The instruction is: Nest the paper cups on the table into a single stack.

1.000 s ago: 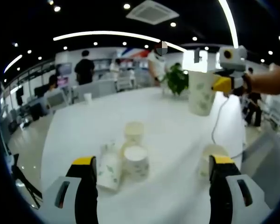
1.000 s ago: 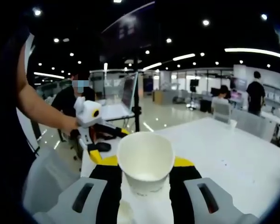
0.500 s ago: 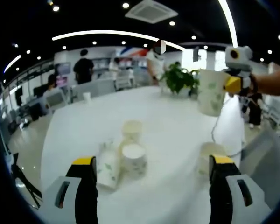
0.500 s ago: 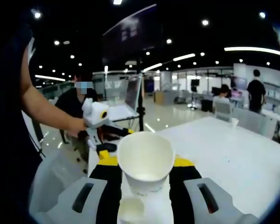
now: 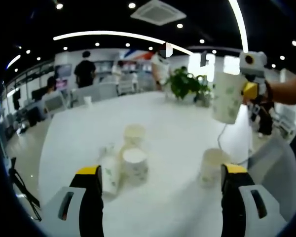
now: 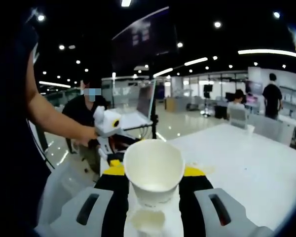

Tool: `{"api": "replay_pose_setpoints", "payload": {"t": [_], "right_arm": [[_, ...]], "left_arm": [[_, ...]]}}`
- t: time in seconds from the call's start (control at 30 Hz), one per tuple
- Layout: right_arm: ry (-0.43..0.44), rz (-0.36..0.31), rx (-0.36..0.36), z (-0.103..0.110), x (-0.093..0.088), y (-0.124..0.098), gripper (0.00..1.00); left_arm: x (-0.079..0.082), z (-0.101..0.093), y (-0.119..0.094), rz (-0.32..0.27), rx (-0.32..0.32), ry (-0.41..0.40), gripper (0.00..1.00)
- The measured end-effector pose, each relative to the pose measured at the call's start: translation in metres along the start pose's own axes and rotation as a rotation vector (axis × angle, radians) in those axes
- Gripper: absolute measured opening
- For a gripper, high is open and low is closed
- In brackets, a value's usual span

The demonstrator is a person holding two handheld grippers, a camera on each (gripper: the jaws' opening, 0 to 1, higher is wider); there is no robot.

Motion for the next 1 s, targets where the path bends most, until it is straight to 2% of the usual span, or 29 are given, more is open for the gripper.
{"api": "replay_pose_setpoints", "payload": {"t": [0.4,0.6,0.77,1.0], "right_arm": [[-0.011,0.003,0.009,0.007,-0.003,0.001,0.36],[-0.012,-0.003,0.008,0.008,-0.002,0.001,0.36],[-0.003,-0.006,-0.002,0.006,-0.005,0.001,0.36],[0.005,-0.009,-0.004,0.006,-0.008,0.003,0.36]], "left_arm": [[0.001,-0.003,-0.017,0.003,0.004,0.038,0.98],[0.006,-0.010,-0.026,-0.043,-0.039,0.006,0.98],[0.000,-0.007,-0.032,-0.033,-0.030,0.010,0.98],[0.003,-0.008,-0.036,-0.042,-0.028,0.004,0.98]]}}
Point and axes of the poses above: the point that each gripper's makers call its tool centre point, and the gripper's own axes: y roughly forward along the fingers, z roughly to its left, x roughly out of its top, the point moved 5 cm from there along -y, roughly backward along the fingers, and after that the axes turned 6 degrees about -z, right-handed, at the moved point
